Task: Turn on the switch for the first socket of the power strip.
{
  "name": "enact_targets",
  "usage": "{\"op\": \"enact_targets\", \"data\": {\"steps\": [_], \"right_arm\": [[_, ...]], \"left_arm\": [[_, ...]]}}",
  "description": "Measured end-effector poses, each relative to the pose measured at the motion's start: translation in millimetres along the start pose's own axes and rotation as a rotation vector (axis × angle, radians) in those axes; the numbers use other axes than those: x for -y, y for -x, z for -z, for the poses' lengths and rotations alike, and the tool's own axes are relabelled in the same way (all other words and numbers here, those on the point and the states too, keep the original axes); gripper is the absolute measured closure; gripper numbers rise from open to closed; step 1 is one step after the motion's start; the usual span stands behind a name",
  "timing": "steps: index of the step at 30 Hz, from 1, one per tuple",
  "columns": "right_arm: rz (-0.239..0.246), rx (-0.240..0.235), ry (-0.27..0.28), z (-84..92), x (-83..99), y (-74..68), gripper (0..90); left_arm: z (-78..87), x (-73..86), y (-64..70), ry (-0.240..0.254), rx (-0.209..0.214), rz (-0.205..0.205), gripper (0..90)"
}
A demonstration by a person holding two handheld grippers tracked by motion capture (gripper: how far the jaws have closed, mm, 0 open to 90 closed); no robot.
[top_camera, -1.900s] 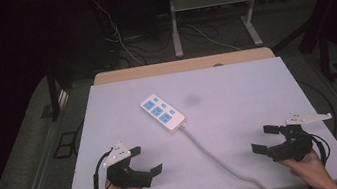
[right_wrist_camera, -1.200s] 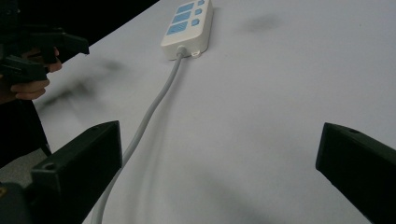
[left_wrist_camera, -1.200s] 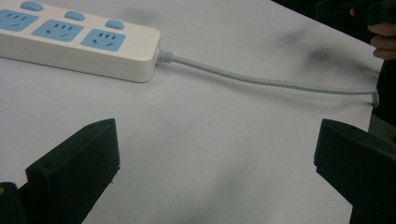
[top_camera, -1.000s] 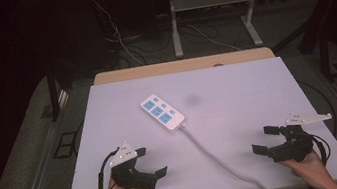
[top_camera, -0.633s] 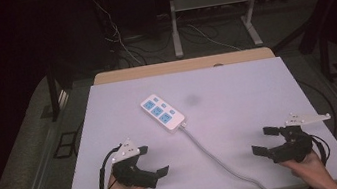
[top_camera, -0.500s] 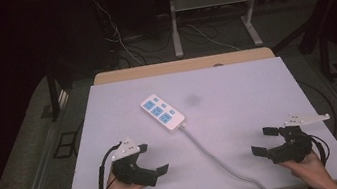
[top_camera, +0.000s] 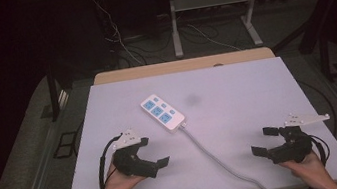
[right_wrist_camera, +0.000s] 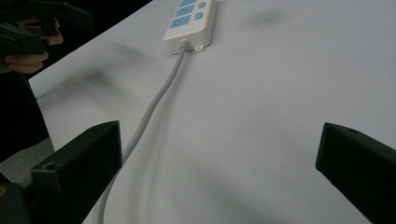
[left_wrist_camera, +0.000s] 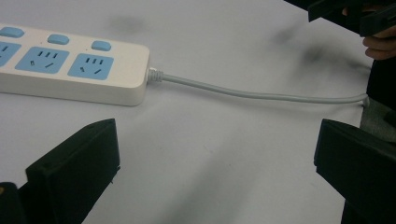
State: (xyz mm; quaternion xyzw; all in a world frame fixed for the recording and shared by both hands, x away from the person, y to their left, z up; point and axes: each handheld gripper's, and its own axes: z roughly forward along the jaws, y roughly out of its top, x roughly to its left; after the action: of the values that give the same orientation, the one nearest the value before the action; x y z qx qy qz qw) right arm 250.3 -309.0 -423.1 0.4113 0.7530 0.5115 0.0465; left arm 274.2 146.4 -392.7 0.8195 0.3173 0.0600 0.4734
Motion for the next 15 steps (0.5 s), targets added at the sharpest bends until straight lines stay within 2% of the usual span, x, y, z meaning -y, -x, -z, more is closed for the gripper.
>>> {"op": "enact_targets", "data": {"steps": [15], "right_arm": [[-0.001,-0.001,-0.009,-0.6,0.1,-0.6,0.1]], "left_arm": [[-1.6,-23.6,-12.5,-0.009,-0.003,-0.001,0.0]]}}
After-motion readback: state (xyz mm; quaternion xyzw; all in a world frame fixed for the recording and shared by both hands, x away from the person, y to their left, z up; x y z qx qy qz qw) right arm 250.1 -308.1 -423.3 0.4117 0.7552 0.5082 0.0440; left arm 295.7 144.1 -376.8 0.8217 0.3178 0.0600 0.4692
